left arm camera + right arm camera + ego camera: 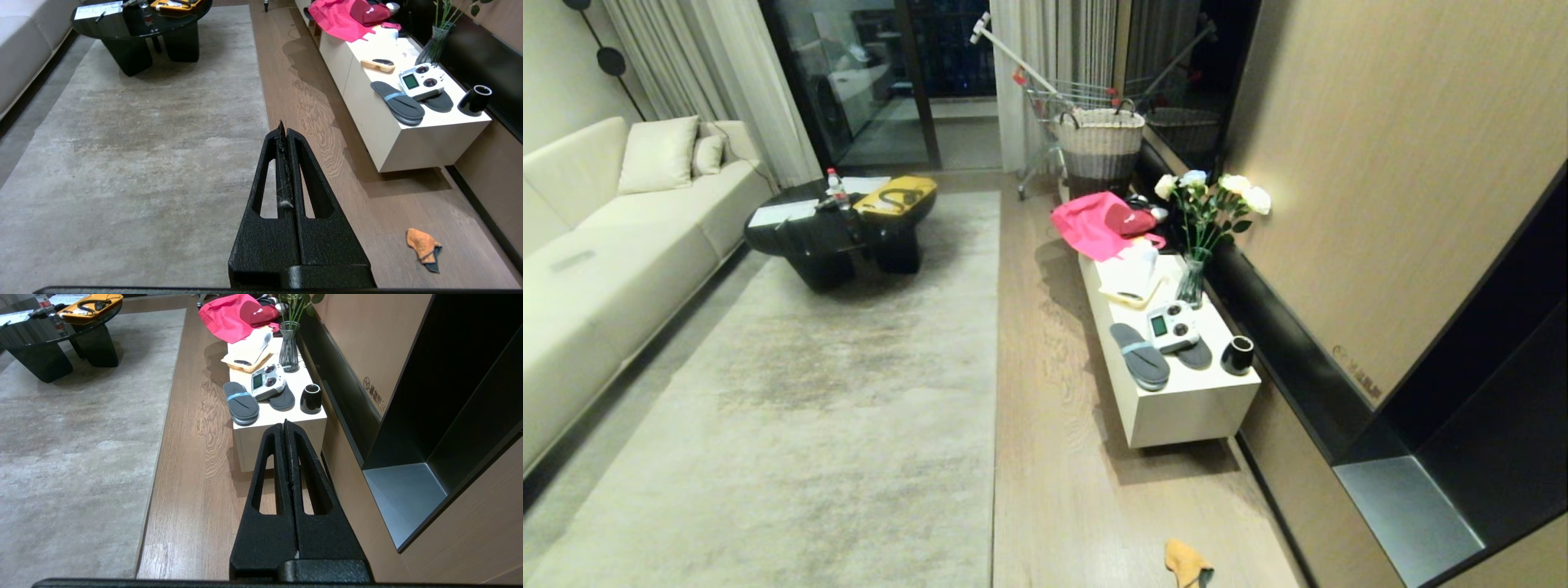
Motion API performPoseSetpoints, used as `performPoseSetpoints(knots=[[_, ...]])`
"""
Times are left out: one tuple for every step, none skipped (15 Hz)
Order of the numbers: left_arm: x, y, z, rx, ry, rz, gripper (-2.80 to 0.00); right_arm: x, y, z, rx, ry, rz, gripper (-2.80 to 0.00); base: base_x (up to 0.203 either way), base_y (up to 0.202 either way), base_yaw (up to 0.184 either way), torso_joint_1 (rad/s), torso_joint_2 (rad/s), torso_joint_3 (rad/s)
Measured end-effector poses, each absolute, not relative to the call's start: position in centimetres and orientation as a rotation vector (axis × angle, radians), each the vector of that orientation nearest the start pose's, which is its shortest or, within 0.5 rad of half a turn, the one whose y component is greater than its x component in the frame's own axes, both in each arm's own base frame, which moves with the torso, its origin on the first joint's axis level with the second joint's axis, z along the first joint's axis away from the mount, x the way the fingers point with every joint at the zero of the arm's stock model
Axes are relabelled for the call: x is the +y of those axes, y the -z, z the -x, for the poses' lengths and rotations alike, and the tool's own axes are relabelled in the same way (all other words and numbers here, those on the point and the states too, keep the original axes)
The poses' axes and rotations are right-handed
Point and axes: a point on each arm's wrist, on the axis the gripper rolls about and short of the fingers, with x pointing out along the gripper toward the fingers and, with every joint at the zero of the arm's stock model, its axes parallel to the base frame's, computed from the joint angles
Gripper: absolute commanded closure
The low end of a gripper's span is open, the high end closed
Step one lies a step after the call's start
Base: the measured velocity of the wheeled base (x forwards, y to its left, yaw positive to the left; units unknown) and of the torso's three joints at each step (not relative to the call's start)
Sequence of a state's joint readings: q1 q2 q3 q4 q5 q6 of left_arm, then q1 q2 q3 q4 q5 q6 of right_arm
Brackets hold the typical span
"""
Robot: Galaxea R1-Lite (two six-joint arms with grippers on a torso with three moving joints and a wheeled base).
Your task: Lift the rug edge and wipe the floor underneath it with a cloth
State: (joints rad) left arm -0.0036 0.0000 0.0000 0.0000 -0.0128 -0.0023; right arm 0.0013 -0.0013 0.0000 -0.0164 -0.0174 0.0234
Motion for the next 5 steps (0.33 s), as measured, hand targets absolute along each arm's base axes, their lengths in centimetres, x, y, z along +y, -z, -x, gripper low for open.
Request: performPoseSetpoints(knots=[[-0.02,-7.55,2.28,0.0,0.016,0.003,0.0,-0.04,-7.71,2.29,-0.018,0.017,-0.021,0.0,0.0,0.0,0.0,0.0,0.0,0.0],[-0.02,-7.55,2.28,0.0,0.016,0.002,0.0,-0.04,-7.71,2.29,-0.018,0.016,-0.02,0.0,0.0,0.0,0.0,0.0,0.0,0.0],[-0.02,-7.55,2.28,0.0,0.016,0.003,0.0,-0.04,-7.7,2.29,-0.017,0.015,-0.024,0.0,0.0,0.0,0.0,0.0,0.0,0.0],[-0.02,-7.55,2.28,0.0,0.016,0.003,0.0,-0.04,-7.71,2.29,-0.018,0.015,-0.025,0.0,0.0,0.0,0.0,0.0,0.0,0.0],[-0.02,-7.55,2.28,0.0,0.015,0.003,0.0,-0.04,-7.72,2.29,-0.019,0.015,-0.027,0.0,0.0,0.0,0.0,0.0,0.0,0.0]])
